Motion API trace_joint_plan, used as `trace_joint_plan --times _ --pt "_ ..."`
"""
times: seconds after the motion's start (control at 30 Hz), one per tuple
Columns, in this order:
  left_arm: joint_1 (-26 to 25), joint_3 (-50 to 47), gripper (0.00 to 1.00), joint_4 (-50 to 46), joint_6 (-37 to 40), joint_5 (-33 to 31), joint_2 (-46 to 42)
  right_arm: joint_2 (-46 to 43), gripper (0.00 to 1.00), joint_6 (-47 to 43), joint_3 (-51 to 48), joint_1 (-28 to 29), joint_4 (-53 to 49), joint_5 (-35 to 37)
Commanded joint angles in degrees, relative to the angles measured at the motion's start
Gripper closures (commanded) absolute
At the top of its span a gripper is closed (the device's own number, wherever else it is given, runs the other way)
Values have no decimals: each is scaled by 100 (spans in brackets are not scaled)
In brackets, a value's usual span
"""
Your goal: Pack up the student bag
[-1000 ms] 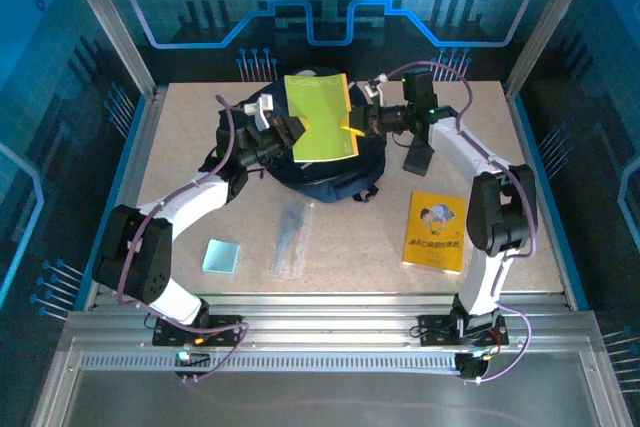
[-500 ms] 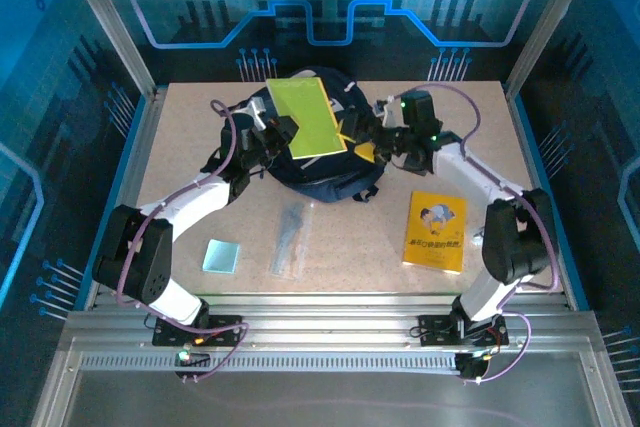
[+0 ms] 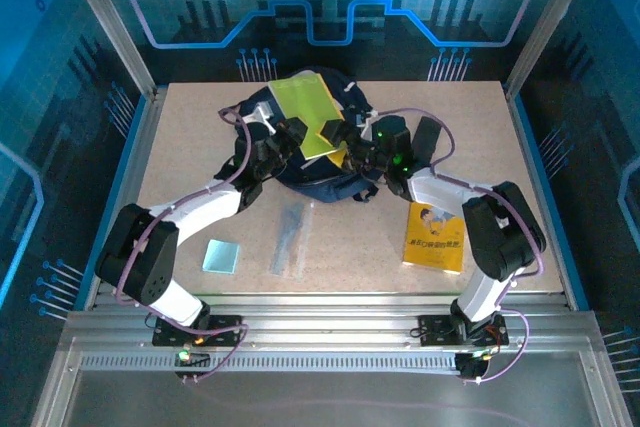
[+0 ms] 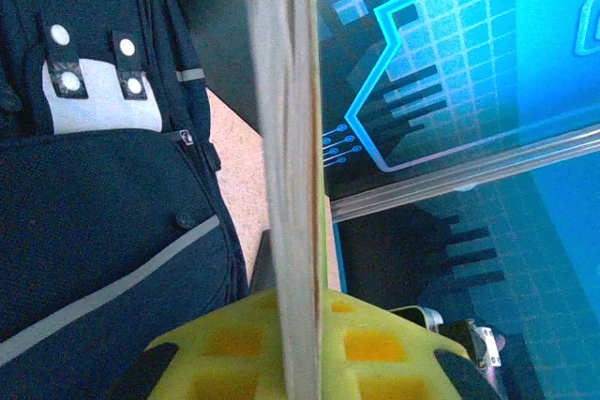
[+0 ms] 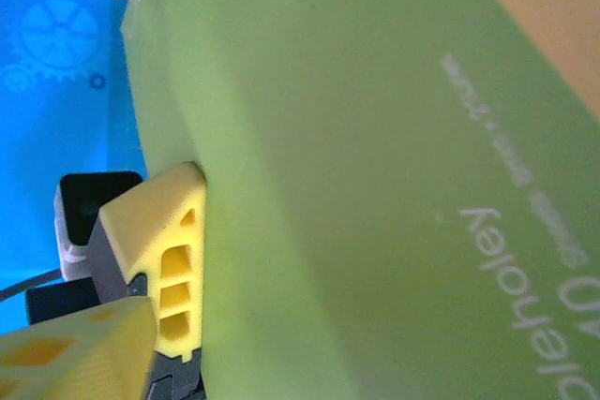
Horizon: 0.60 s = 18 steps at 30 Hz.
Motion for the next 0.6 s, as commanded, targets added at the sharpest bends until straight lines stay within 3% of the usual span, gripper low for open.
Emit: trace_joint_plan --times 0.0,0.13,0.17,0.3,0.37,0.47,0.57 --pt "-75 -72 100 479 -131 -187 33 127 48 591 -180 73 1179 372" --pt "-80 -73 100 429 -135 -138 113 -77 91 338 -302 -37 779 508" --pt "-73 -60 93 390 -104 -93 138 -152 100 243 -321 -101 633 530" --pt "-79 204 54 -280 357 244 197 -493 100 -252 -428 -470 86 481" --pt "-80 377 40 -713 715 442 248 -659 100 -675 -366 -714 -522 342" --pt "-78 615 29 -1293 1354 723 401 -936 100 -1355 -323 -1139 -1462 191" --pt "-85 1053 28 -2041 2191 942 659 -1267 100 -1951 -457 -1612 -2194 92"
